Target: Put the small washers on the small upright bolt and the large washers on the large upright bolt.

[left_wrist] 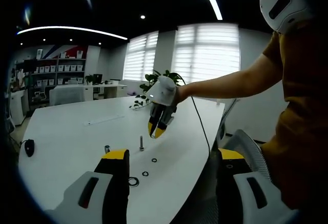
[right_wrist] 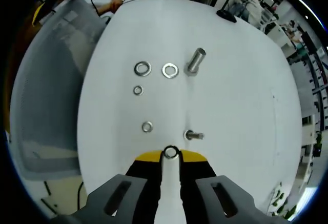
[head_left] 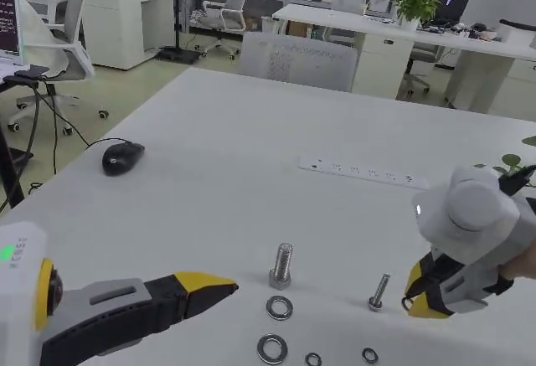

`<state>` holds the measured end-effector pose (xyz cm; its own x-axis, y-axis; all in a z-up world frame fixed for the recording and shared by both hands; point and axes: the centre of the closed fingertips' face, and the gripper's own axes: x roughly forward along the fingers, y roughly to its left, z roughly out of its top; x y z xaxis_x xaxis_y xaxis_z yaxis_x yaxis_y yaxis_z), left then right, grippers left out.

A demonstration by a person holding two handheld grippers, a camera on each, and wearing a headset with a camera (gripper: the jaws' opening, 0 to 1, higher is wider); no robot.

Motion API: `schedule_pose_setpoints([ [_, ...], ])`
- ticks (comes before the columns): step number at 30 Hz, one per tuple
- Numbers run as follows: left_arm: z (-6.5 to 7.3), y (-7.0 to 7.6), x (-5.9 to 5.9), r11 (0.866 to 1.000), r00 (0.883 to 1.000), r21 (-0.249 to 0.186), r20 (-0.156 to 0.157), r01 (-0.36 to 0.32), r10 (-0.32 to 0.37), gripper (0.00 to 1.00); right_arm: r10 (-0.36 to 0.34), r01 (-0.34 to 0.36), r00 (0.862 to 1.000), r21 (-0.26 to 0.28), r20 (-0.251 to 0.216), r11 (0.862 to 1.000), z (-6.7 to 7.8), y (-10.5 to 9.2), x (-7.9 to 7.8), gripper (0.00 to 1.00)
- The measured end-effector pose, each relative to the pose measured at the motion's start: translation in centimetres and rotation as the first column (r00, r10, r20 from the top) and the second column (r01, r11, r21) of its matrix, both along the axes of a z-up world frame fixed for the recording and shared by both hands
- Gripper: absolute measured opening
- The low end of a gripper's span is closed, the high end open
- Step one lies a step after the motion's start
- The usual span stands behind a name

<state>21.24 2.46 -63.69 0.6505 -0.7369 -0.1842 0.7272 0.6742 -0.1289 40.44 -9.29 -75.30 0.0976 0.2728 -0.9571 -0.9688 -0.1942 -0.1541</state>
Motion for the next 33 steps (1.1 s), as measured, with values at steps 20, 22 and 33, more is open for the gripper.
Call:
schedule_pose_setpoints([
  [20,-0.4,0.4,0.5,1.000,1.000,-0.011,-0.016,-0.001,0.001,0.68,0.009,-0.009,1.000,-0.014,0.016,1.000,0.1,2.2,2.5,0.12],
  [22,-0.4,0.4,0.6,1.000,1.000,-0.011,-0.017,-0.002,0.001,0.68,0.012,-0.012,1.000,-0.014,0.013,1.000,0.0,2.3,2.5,0.12],
  [33,-0.5,0.4,0.7,1.000,1.000,-0.015,-0.022,-0.004,0.003,0.68,0.017,-0.017,1.000,-0.024,0.000,1.000,-0.8,2.5,2.8,0.12],
])
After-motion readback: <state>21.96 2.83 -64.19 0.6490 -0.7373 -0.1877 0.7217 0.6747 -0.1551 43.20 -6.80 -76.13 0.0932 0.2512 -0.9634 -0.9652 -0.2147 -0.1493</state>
